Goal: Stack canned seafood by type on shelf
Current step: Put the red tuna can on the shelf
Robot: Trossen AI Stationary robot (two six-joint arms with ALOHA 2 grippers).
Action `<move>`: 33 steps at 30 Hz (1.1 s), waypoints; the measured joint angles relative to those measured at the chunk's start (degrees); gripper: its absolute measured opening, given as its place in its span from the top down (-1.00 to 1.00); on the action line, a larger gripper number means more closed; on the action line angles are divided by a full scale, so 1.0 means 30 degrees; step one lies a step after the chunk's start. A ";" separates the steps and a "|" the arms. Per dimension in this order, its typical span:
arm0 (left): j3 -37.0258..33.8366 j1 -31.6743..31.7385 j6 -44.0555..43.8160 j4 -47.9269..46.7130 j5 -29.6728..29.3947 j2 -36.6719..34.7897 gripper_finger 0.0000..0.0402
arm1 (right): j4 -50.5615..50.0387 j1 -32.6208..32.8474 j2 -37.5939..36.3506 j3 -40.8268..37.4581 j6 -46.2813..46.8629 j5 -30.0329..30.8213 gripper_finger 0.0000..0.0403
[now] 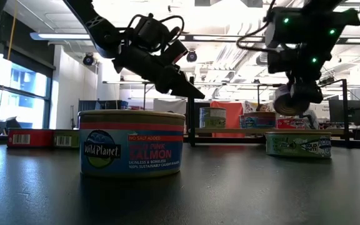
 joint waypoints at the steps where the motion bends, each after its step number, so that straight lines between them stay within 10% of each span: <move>1: 0.0000 0.0000 -0.0007 -0.0048 0.0000 0.0000 1.00 | -0.0089 -0.0397 0.0006 -0.0019 -0.0007 -0.0298 0.43; 16: 0.0000 -0.0009 -0.0537 -0.0123 -0.0007 0.0000 1.00 | 0.0003 -0.4579 0.2157 -0.0036 -0.1794 -0.1734 0.42; 33: 0.0000 -0.0887 -0.0998 -0.0061 -0.0018 0.0007 1.00 | -0.0030 -0.4980 0.4313 -0.0022 -0.2418 -0.1200 -0.06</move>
